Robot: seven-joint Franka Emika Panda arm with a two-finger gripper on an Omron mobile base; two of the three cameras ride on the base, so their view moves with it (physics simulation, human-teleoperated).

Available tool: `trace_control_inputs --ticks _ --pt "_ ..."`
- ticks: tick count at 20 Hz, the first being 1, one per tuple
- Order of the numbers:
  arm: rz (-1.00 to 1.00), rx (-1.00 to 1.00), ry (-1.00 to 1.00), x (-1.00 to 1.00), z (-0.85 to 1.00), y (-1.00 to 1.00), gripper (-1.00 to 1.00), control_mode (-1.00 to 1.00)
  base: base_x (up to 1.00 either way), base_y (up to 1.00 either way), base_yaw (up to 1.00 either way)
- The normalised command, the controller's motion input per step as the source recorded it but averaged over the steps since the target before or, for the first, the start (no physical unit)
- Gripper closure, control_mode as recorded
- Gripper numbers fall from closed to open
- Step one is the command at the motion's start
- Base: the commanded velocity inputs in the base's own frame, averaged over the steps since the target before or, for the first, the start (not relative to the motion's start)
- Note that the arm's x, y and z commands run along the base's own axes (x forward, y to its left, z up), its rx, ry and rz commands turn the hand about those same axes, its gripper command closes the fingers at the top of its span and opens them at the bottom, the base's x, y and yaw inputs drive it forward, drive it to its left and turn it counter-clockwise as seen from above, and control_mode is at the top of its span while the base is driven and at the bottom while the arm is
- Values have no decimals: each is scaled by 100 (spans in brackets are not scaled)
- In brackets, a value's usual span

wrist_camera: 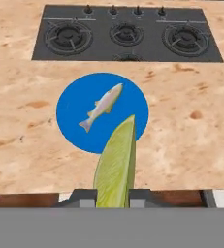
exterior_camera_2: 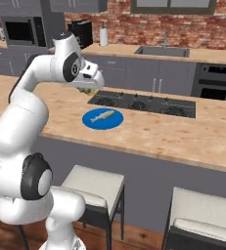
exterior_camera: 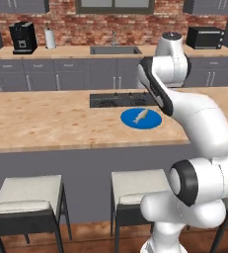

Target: Take the lemon wedge from the fridge and place it on the plate with fish on the dining counter.

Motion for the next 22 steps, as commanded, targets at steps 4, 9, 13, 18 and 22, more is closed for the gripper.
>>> trace_control_inputs --ticks 4,9,13,18,22 --pt "14 0 22 97 -79 -7 100 -100 0 0 0" --pt "10 0 13 27 -63 -29 100 -100 0 0 0" --pt "3 0 7 16 -68 -38 100 -100 0 0 0" --pt "3 0 -1 44 -56 -14 100 -100 0 0 0" --pt "0 0 0 47 -32 4 100 -100 0 0 0"
